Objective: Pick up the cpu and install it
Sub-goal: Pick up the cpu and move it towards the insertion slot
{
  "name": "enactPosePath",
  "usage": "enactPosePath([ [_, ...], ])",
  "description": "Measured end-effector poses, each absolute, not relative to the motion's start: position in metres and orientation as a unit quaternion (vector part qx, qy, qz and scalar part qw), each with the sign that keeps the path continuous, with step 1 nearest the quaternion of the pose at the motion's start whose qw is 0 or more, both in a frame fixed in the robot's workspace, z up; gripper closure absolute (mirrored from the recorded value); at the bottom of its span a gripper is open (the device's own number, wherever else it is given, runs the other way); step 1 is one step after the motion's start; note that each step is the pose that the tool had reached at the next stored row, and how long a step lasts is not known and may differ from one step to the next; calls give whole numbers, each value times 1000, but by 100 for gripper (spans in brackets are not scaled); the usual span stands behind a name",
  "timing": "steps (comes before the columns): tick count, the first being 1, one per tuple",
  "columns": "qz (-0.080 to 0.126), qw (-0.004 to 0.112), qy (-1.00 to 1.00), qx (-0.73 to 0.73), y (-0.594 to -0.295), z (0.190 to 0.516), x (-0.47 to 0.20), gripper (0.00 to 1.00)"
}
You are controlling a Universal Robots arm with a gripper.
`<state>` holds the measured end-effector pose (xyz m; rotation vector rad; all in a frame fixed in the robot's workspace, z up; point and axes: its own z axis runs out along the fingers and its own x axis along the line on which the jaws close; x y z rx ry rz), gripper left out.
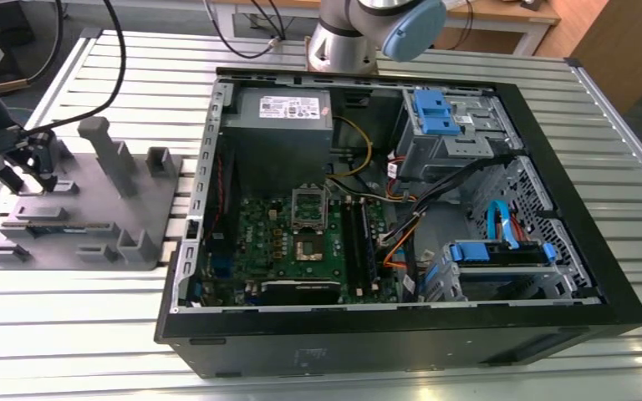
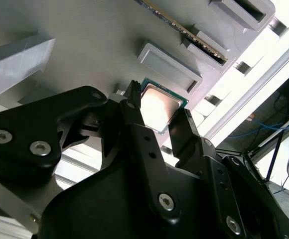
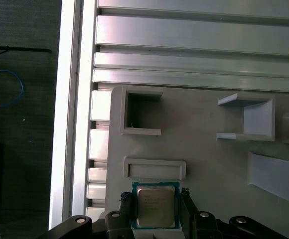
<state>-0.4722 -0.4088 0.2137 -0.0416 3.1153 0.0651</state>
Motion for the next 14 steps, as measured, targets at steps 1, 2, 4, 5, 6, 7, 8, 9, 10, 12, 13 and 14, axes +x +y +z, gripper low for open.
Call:
enactPosePath([
  [1, 21, 13, 1000, -13, -409, 214, -472, 53],
  [2, 21, 13, 1000, -13, -409, 214, -472, 53],
  [4, 21, 13, 1000, -13, -409, 214, -472, 53],
  [5, 21, 13, 1000, -13, -409, 214, -472, 53],
  [6, 21, 13, 1000, -13, -409, 214, -472, 53],
  [7, 21, 13, 1000, -13, -409, 219, -472, 53],
  [8, 21, 13, 1000, -13, -409, 219, -472, 53],
  [9, 21, 13, 1000, -13, -409, 222, -472, 53],
  [10, 21, 13, 1000, -13, -409, 224, -472, 53],
  [12, 21, 13, 1000, -13, -409, 224, -472, 53],
  [13, 21, 13, 1000, -13, -409, 225, -472, 53],
  [14, 21, 12, 1000, -13, -409, 225, -472, 53],
])
